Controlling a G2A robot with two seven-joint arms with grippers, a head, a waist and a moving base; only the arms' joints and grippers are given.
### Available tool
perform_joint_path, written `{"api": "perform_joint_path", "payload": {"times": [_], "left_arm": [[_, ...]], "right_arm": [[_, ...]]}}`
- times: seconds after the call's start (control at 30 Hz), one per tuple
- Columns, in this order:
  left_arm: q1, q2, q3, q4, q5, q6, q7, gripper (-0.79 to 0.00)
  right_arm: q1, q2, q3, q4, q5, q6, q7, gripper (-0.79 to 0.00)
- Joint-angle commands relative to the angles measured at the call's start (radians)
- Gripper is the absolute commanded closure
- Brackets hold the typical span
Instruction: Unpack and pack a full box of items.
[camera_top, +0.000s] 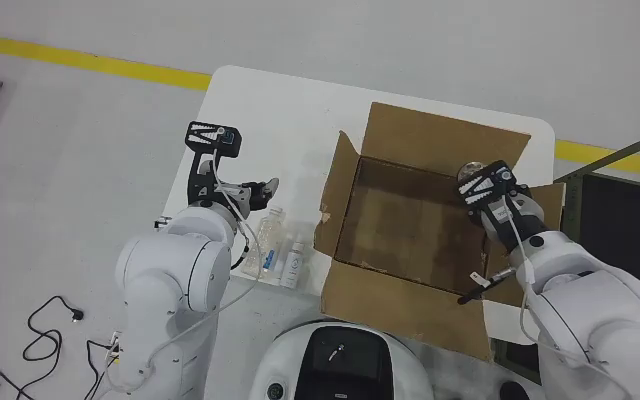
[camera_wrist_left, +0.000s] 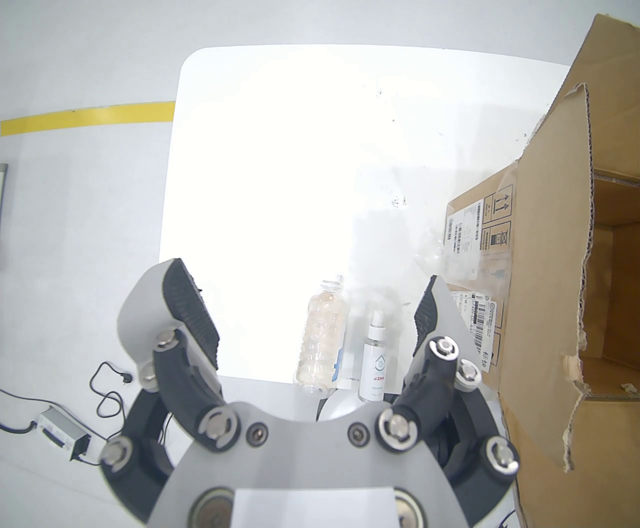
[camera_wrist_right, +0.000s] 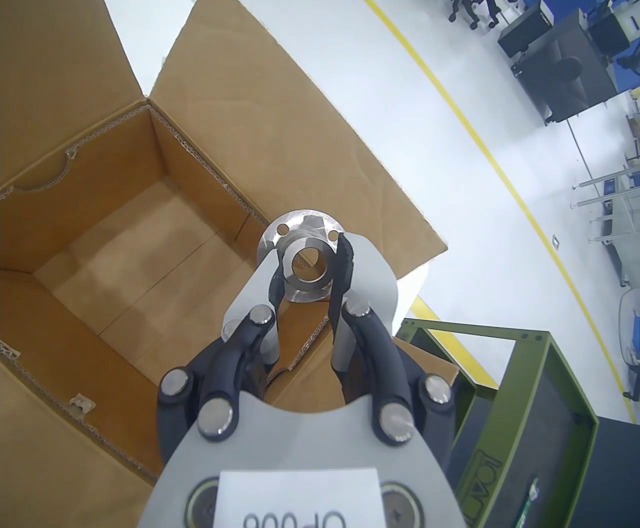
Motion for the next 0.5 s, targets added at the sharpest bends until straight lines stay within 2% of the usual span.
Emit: {"api": "perform_joint_path", "payload": {"times": [0.0, 0.2, 0.47], "left_arm": [[0.0, 0.0, 0.0, 0.0, 0.0, 0.0, 0.0, -0.785], [0.0, 0.0, 0.0, 0.0, 0.0, 0.0, 0.0, -0.785], [0.0, 0.0, 0.0, 0.0, 0.0, 0.0, 0.0, -0.785]], "right_arm": [[-0.002, 0.0, 0.0, 0.001, 0.001, 0.002, -0.006, 0.0], [-0.017, 0.005, 0.092, 0.0, 0.033, 0.033, -0.066, 0.0], [0.004, 0.016, 0.301, 0.0, 0.173, 0.033, -0.067, 0.0]]}}
